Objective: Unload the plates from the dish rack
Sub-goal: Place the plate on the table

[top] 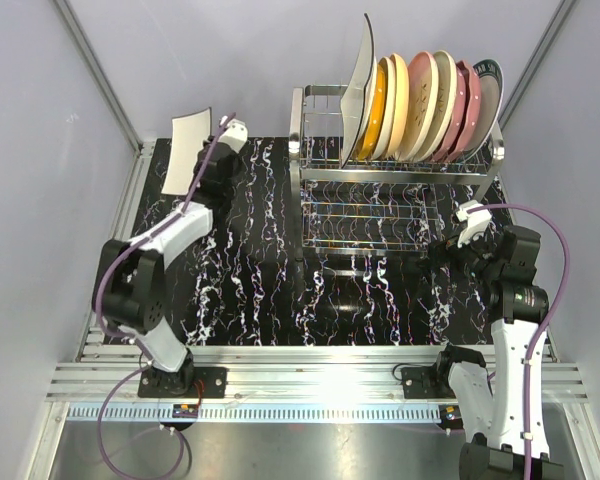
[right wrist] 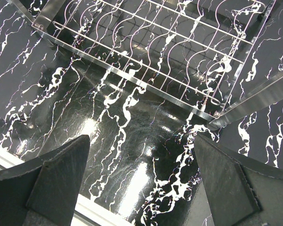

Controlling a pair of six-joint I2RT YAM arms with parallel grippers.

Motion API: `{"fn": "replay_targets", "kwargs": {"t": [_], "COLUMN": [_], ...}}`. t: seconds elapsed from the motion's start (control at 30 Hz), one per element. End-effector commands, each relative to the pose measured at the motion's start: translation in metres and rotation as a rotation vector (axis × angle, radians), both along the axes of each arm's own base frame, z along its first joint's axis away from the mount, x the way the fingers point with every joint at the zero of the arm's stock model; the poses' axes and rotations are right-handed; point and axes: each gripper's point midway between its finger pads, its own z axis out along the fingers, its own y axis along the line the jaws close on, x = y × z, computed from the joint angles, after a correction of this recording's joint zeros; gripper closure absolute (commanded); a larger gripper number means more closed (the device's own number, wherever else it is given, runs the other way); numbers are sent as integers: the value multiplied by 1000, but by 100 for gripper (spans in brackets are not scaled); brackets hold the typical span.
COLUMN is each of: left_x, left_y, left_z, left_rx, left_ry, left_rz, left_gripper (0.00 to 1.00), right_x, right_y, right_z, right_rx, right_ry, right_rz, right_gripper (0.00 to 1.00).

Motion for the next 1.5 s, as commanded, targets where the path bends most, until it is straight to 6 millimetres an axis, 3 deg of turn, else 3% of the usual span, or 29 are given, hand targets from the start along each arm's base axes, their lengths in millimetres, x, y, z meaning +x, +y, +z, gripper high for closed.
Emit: {"fn": "replay_targets", "kwargs": {"t": [0.0, 0.33, 0.4, 0.43, 0.6, 0.67, 0.83, 1.07, 1.2, 1.47], "left_x": [26, 72, 80, 85, 103, 109, 117, 118, 117, 115], "left_y": [9, 22, 24, 25, 28, 29, 31, 36, 35, 31], "left_z": [77, -2, -6, -18, -42, -59, -78, -103, -117, -125], "left_rx": [-33, 139, 158, 171, 212, 234, 244, 247, 240, 220], "left_ry": [-320, -217, -210, -187, -136, -104, -67, -21, 15, 35], "left_rz": [83, 156, 163, 165, 164, 167, 166, 169, 169, 179], "left_gripper": [100, 100, 100, 100, 100, 100, 100, 77, 58, 45], "right_x": [3, 4, 4, 4, 5, 5, 6, 6, 6, 5], "right_y": [-1, 0, 0, 1, 0, 0, -1, -1, -1, -1], "right_z": [7, 4, 3, 3, 1, 1, -1, -2, -1, -1], "right_rx": [-7, -3, -2, 0, -2, -3, -3, -1, -3, -2], "right_ry": [-37, -20, -15, -12, -4, -2, 5, 12, 9, 7], "right_rz": [1, 14, 16, 17, 16, 15, 13, 14, 15, 16], "right_gripper": [0, 0, 0, 0, 0, 0, 0, 0, 0, 0]}}
